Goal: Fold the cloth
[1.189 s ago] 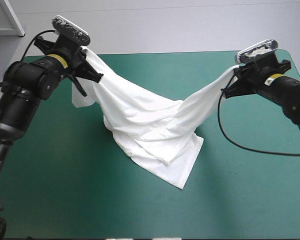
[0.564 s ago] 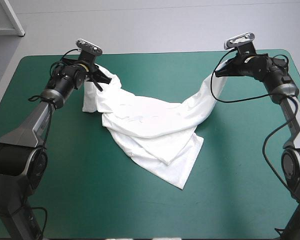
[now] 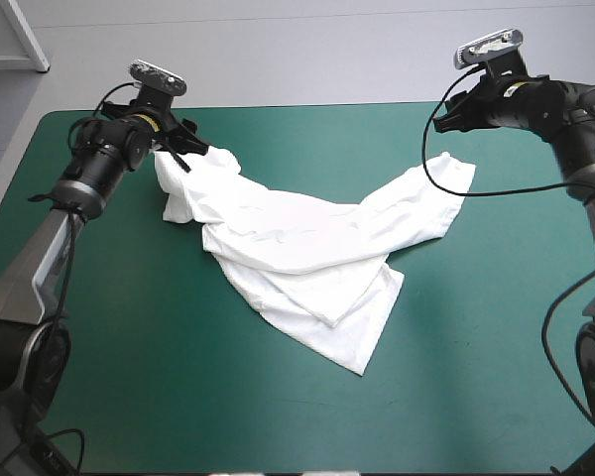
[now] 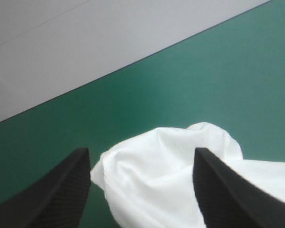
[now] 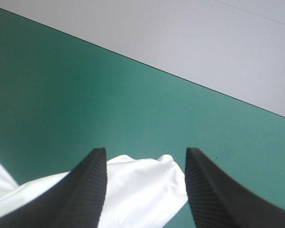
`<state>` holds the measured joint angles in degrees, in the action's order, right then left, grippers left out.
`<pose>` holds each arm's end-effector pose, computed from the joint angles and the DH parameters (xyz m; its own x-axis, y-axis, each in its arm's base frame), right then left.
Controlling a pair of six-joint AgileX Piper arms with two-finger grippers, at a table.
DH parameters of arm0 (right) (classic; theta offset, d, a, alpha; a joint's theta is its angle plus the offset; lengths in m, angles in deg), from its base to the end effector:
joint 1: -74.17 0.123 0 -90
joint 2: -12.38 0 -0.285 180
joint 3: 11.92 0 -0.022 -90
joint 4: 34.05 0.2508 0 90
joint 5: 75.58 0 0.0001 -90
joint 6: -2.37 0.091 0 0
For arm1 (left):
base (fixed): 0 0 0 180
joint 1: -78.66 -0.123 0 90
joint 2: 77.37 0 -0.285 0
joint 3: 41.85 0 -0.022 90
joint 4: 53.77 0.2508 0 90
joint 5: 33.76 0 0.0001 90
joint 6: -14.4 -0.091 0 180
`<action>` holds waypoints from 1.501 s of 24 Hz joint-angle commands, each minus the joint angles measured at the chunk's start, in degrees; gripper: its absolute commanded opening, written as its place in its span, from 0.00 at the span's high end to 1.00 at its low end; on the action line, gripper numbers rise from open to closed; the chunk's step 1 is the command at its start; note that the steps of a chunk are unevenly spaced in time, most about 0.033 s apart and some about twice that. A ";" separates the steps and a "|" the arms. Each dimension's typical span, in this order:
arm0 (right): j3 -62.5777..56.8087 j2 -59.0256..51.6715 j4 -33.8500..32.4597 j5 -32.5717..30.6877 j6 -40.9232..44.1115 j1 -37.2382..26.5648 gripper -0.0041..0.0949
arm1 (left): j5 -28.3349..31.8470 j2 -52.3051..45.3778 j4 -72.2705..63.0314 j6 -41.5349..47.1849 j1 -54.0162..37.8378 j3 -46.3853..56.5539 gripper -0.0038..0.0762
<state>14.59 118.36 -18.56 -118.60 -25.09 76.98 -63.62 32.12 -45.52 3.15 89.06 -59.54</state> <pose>0.3960 0.0361 0.4177 -0.4446 -0.2933 -0.8464 -0.3392 0.9296 -0.1439 0.4181 -0.0701 0.3584 -0.4483 0.4027 -0.7980 0.2758 0.9115 0.3050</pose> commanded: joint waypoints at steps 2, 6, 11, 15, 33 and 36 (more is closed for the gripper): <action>2.05 -9.65 3.34 -3.55 -0.20 -0.37 0.52 | -2.80 -10.55 -1.16 0.59 0.10 -1.64 0.39; 1.06 -15.02 9.33 -7.99 -0.31 -0.37 0.53 | -4.86 -17.52 -1.42 1.47 0.10 0.66 0.39; -4.23 -21.28 14.02 -15.58 -0.31 4.71 0.54 | -13.30 -27.36 -1.42 1.87 0.10 8.65 0.41; -13.16 -22.25 8.38 -16.85 1.46 19.05 0.54 | -12.71 -34.21 -2.51 3.11 0.10 19.31 0.42; -43.29 -11.76 -17.06 -6.50 19.22 49.86 0.54 | -14.40 -37.93 -11.32 2.41 0.10 27.63 0.42; -43.29 -10.84 -15.49 -6.29 17.97 49.86 0.54 | -14.97 -37.93 -11.30 2.27 0.10 27.63 0.42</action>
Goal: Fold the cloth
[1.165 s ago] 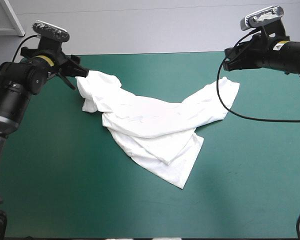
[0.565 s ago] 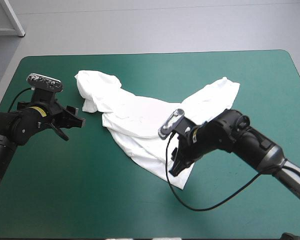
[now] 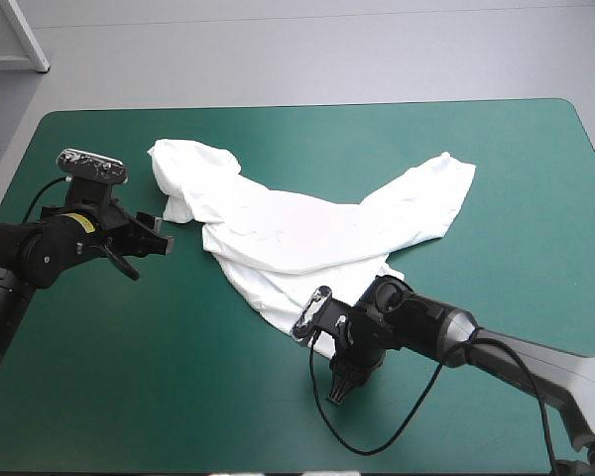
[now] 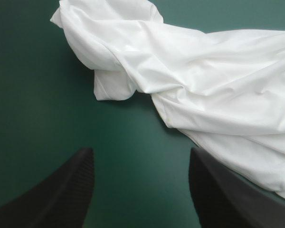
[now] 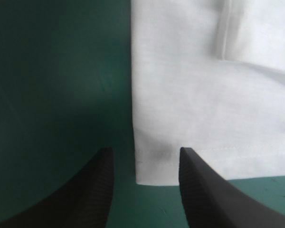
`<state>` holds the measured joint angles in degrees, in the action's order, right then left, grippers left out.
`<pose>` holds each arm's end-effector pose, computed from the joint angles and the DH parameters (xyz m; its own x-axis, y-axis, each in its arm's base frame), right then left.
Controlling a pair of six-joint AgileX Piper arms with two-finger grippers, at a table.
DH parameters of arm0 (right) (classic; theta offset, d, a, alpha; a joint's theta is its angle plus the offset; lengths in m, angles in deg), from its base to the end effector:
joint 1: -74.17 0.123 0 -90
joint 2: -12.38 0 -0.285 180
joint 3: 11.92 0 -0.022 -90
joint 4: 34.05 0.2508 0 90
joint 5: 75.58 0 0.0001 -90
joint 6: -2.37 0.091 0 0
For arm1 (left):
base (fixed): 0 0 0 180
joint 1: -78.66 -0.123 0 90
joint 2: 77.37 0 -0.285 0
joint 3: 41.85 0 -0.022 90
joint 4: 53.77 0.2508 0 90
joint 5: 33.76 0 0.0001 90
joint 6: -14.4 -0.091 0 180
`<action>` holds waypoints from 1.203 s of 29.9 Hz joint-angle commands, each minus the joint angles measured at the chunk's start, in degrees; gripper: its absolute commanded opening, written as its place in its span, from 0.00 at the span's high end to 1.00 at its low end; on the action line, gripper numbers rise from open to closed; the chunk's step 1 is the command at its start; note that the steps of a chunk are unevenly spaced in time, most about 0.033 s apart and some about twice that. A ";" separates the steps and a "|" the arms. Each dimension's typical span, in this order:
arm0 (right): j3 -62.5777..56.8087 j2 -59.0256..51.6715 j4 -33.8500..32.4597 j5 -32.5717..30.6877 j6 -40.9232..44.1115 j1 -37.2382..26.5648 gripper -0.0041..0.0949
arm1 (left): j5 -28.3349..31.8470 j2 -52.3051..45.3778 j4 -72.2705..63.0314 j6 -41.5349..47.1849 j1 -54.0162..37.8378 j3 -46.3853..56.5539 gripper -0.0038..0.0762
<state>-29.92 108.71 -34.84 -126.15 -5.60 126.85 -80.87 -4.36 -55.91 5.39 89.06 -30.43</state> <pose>0.1782 0.2321 0.2351 -0.4620 -0.8491 -0.2562 -0.8711 0.4887 -0.0486 0.2280 -0.0444 0.3814 -0.6200 0.2474 -0.7446 0.2846 0.9553 0.0804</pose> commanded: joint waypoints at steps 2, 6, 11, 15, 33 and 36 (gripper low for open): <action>1.18 -1.07 1.31 1.13 -1.98 -0.01 0.54 | 1.89 -1.45 -0.91 -0.26 0.10 -1.48 0.42; 0.22 -0.98 1.82 1.25 -2.87 -0.01 0.54 | 1.39 -1.45 -0.91 -0.41 0.10 -1.48 0.42; -5.03 -0.35 1.61 4.50 -3.88 -0.13 0.54 | 1.30 -1.45 -0.91 -0.77 0.10 -1.48 0.42; -6.83 0.91 0.78 8.01 -3.87 -0.21 0.54 | 1.41 -1.45 -0.91 -1.03 0.10 -1.48 0.42; -6.22 1.21 -5.36 10.40 0.12 -5.78 0.97 | 1.53 -0.75 -0.91 -2.06 0.10 -1.48 0.43; -6.22 0.54 -4.90 9.99 0.77 -5.78 0.97 | 2.31 1.92 1.10 1.31 -0.18 -1.48 0.47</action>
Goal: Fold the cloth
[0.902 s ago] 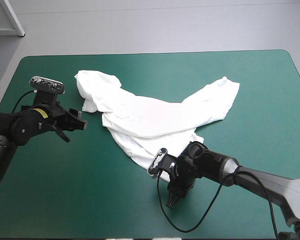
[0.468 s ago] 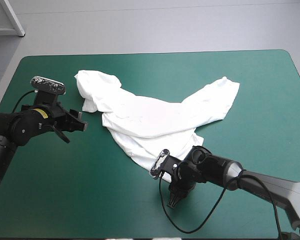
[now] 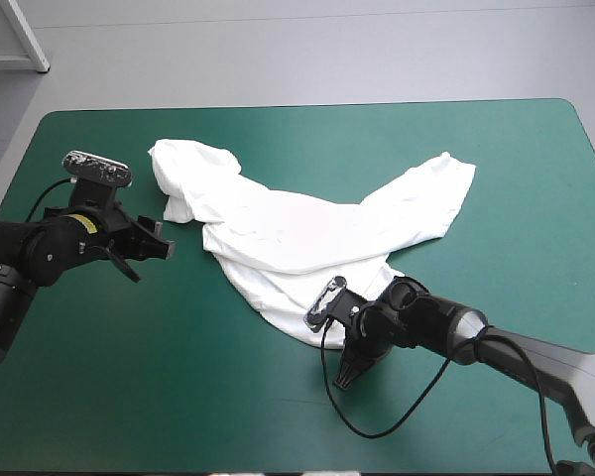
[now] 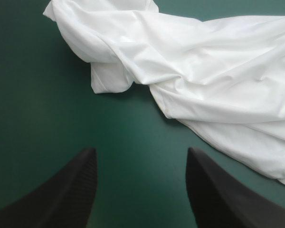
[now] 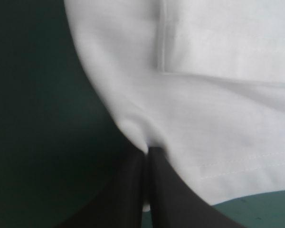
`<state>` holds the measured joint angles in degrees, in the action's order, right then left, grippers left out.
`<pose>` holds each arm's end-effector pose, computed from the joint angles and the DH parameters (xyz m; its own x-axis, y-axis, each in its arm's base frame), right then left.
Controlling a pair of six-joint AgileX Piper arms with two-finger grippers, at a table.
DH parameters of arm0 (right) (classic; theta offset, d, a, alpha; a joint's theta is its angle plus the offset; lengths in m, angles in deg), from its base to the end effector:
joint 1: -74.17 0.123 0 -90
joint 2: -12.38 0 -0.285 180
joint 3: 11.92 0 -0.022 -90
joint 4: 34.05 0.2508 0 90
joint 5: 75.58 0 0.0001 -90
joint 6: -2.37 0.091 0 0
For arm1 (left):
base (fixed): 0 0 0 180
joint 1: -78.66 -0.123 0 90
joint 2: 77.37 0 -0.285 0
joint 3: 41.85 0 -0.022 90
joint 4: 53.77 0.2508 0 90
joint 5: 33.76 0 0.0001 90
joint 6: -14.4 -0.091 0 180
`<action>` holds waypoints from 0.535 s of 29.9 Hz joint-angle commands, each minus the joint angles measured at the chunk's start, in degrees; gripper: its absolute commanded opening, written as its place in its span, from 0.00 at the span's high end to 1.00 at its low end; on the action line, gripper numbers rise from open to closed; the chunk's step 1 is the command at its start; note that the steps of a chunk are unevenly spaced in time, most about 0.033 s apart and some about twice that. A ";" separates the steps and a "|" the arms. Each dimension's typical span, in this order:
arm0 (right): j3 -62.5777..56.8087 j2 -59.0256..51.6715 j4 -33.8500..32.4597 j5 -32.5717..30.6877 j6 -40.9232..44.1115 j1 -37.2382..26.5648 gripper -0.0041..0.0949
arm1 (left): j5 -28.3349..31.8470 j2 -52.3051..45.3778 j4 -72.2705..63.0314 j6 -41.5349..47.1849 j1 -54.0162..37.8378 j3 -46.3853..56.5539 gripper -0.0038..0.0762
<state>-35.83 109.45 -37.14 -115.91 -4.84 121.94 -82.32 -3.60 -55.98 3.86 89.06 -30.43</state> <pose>0.1976 0.2130 0.2094 -0.5059 -0.8045 -0.3112 -0.8281 0.5540 -0.0859 0.2298 -0.0448 0.3766 -0.6397 0.2777 -0.7167 0.3057 0.9474 0.0943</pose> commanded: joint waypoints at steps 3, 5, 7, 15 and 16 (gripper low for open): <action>-0.31 -1.54 -1.42 -0.93 0.01 -0.87 0.97 | 7.97 5.02 -2.58 3.75 -2.38 -1.48 0.47; -0.31 -2.59 -0.89 -1.32 0.01 -0.87 0.97 | 10.30 7.67 -6.57 3.09 -4.44 -1.92 0.47; -0.31 -3.67 -0.75 -1.53 0.01 -0.87 0.97 | 10.00 11.11 -10.24 1.50 -6.33 -3.45 0.47; -0.31 -5.72 -1.00 -2.11 0.01 -0.87 0.97 | 4.39 25.96 -26.66 -7.02 -13.27 -11.56 0.47; -0.31 -5.72 -1.00 -2.12 0.01 -0.87 0.97 | 3.98 27.44 -27.87 -8.20 -13.83 -12.94 0.47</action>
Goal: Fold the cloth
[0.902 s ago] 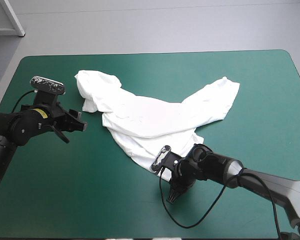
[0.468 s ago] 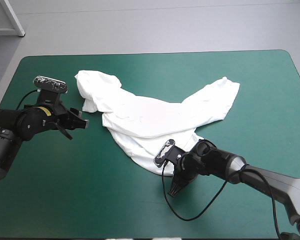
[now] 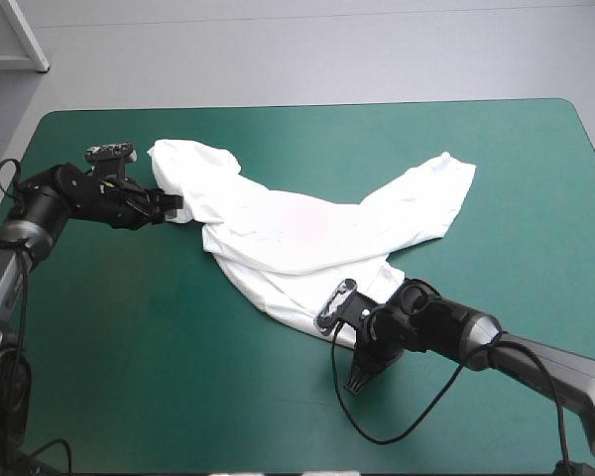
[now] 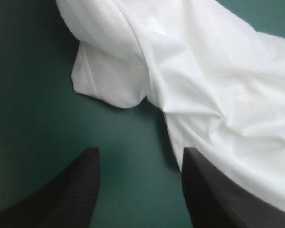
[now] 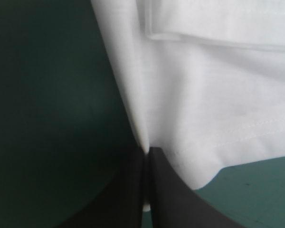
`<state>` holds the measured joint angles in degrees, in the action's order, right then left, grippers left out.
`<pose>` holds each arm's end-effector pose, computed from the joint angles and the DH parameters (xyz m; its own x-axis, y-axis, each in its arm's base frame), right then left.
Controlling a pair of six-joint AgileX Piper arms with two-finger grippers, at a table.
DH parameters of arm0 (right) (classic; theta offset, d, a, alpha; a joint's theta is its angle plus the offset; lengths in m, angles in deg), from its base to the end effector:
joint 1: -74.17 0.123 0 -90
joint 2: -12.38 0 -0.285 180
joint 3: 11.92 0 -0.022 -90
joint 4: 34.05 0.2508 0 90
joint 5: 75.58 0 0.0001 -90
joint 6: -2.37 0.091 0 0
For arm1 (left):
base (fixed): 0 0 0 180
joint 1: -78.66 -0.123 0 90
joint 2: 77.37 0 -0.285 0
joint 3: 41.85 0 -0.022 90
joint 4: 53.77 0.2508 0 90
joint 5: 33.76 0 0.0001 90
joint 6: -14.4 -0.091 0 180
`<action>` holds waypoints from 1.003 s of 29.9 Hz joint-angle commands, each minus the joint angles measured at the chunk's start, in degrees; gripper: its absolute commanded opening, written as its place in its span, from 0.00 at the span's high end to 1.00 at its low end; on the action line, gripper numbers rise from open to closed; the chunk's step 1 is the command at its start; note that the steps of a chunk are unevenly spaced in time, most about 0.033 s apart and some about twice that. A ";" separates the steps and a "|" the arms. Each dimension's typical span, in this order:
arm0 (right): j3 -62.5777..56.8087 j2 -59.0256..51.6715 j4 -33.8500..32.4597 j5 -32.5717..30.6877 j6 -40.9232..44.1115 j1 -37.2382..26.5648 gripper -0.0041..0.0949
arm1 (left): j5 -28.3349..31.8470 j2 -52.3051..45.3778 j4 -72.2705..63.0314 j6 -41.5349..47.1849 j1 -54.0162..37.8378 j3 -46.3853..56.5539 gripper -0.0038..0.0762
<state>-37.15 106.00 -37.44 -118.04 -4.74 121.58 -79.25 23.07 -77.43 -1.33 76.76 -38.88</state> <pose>0.1904 0.2018 0.2195 -0.5105 -0.8019 -0.3105 -0.8238 0.5596 -0.0909 0.3496 -0.0145 0.2939 -0.8351 -0.0502 -0.5478 0.1070 0.9620 -0.2513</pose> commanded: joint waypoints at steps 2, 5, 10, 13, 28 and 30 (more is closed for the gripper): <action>1.02 -2.27 -0.70 0.02 -0.09 -0.51 0.97 | 0.01 3.33 -5.96 -4.82 -1.76 -7.39 0.47; 1.02 -2.27 -0.70 0.55 -0.09 -0.51 0.97 | 0.14 6.28 -4.34 -5.09 -1.66 -10.56 0.47; 1.02 -2.27 -0.31 0.55 -0.09 -0.51 0.97 | 2.84 11.15 -1.67 -5.43 -1.66 -14.17 0.47; 1.02 -2.27 -0.20 0.45 -0.09 -0.51 0.97 | 3.15 14.25 -0.13 -5.53 -1.66 -14.51 0.47; 1.02 -2.27 0.03 0.49 0.34 -0.51 0.97 | 6.74 22.00 13.15 -4.93 6.69 -14.87 0.67; 1.02 -2.27 0.10 0.35 0.34 -0.51 0.97 | 6.52 21.56 14.21 -4.80 6.79 -14.87 0.92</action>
<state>-37.28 105.95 -37.19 -117.99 -4.48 121.34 -72.06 46.39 -65.78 -7.59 82.99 -52.91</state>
